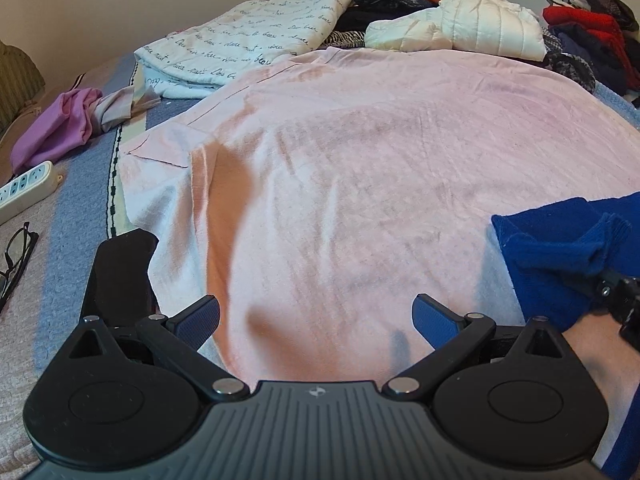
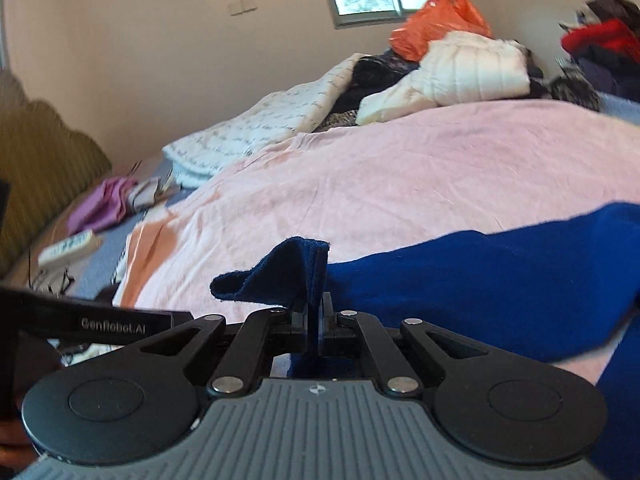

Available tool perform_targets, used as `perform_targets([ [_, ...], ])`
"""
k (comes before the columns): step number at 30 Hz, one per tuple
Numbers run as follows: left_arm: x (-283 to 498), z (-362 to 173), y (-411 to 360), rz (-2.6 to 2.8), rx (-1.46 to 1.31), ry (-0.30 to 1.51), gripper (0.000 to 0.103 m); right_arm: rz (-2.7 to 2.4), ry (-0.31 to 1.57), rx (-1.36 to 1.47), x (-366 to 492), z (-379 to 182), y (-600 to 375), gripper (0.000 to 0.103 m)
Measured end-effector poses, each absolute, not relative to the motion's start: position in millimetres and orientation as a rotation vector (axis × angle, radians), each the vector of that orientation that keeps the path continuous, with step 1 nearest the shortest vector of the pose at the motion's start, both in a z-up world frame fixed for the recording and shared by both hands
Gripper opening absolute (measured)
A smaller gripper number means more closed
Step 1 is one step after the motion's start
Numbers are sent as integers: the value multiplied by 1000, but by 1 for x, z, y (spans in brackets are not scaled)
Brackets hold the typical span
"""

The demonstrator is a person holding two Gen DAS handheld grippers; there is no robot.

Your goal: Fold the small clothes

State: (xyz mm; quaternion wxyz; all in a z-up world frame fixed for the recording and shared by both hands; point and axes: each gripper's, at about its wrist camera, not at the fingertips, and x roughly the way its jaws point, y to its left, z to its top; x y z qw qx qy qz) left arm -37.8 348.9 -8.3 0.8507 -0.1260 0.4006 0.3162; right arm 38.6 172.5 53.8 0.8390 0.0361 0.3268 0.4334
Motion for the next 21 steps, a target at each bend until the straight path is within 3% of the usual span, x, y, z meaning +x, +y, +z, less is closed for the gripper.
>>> perform_targets([
  [9,-29,-12,329,613,-239,867,103,804,891,342,67,15,120,6],
  [11,-27,-12,322,598,-221,870,103,792,913,357,67,8,119,9],
  [12,-25,-13,320,590,-215,874,103,790,909,367,66,8,119,19],
  [19,-23,-15,309,562,-188,887,103,771,872,392,69,13,122,35],
  [21,-23,-15,308,561,-188,885,103,762,868,418,73,13,121,35],
])
